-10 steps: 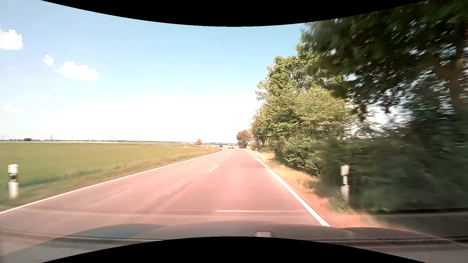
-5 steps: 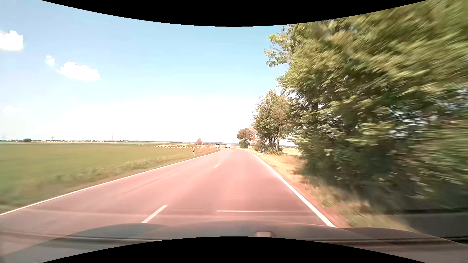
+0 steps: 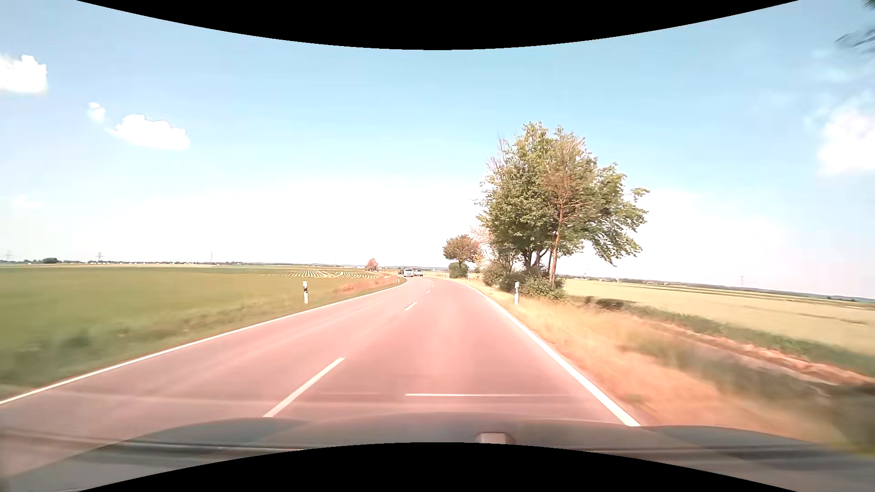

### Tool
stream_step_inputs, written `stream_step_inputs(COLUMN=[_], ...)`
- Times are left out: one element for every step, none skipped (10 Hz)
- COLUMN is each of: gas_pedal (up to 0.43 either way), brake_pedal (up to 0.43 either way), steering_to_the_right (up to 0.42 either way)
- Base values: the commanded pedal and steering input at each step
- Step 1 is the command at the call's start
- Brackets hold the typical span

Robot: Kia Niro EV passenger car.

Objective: Follow the waypoints while adhering to traffic rules and regulations

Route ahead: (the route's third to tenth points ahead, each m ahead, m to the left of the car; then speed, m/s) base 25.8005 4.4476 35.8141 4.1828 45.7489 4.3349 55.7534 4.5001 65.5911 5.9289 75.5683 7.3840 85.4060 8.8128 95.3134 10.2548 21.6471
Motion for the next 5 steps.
stream_step_inputs(gas_pedal=[0.22, 0.22, 0.22, 0.22, 0.22], brake_pedal=[0.0, 0.0, 0.0, 0.0, 0.0], steering_to_the_right=[-0.002, -0.002, -0.002, -0.002, -0.003])
